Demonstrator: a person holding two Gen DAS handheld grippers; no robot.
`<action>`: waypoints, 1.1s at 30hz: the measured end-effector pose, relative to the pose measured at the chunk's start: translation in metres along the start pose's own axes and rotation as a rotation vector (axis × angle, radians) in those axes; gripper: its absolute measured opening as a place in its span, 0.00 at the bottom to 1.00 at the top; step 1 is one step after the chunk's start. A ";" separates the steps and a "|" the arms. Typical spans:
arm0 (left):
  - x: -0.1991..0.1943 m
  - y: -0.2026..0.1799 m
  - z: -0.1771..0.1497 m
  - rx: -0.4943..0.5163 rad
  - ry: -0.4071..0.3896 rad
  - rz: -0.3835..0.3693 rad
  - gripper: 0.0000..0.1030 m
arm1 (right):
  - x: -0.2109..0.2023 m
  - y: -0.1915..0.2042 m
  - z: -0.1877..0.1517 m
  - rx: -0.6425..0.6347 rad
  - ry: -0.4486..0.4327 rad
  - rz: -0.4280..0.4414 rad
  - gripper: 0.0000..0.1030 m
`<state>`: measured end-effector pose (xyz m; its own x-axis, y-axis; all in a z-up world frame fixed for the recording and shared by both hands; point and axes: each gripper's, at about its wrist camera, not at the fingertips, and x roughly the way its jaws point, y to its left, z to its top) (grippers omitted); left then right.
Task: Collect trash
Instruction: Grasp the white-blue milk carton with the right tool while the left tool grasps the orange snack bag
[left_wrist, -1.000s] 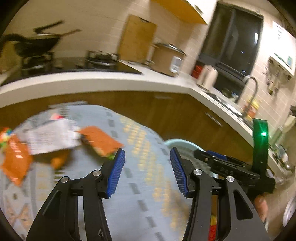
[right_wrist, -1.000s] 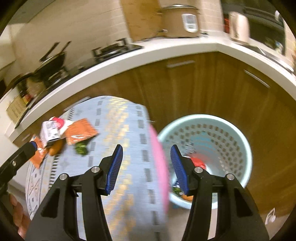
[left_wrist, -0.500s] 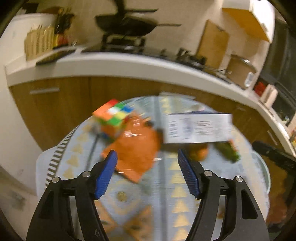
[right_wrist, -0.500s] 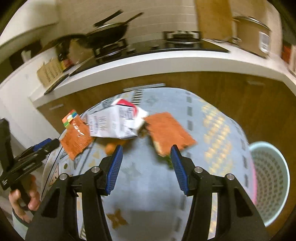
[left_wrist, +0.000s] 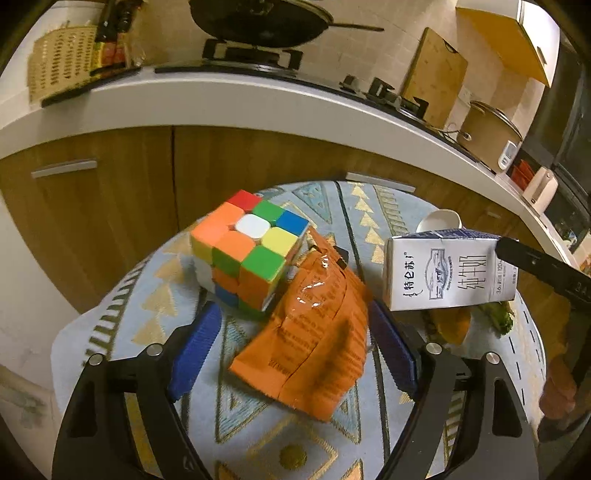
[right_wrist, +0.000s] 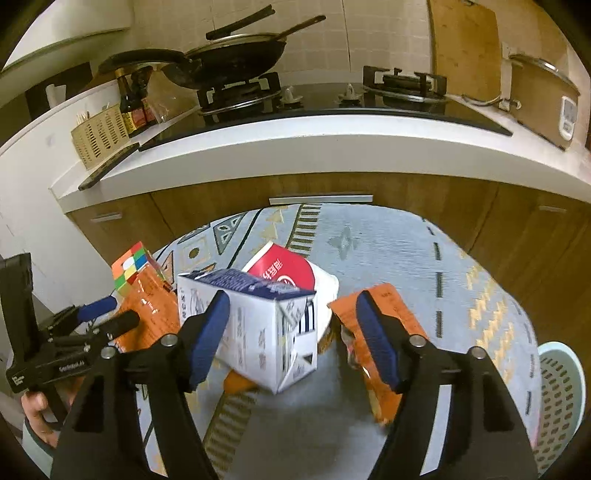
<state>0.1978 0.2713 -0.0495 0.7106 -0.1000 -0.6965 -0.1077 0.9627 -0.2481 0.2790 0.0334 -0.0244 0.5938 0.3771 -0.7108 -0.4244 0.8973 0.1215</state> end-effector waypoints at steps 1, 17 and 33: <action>0.002 -0.001 0.001 0.004 0.005 -0.004 0.78 | 0.004 -0.002 0.001 0.005 0.007 0.014 0.68; 0.001 -0.028 -0.016 0.043 0.030 -0.048 0.44 | -0.024 0.023 -0.038 -0.061 0.000 0.063 0.44; -0.030 -0.066 -0.049 0.082 0.015 -0.041 0.23 | -0.113 -0.036 -0.128 0.095 0.001 -0.031 0.42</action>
<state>0.1501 0.1983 -0.0451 0.7026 -0.1425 -0.6972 -0.0211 0.9751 -0.2206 0.1398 -0.0711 -0.0369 0.6049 0.3481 -0.7162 -0.3390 0.9264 0.1640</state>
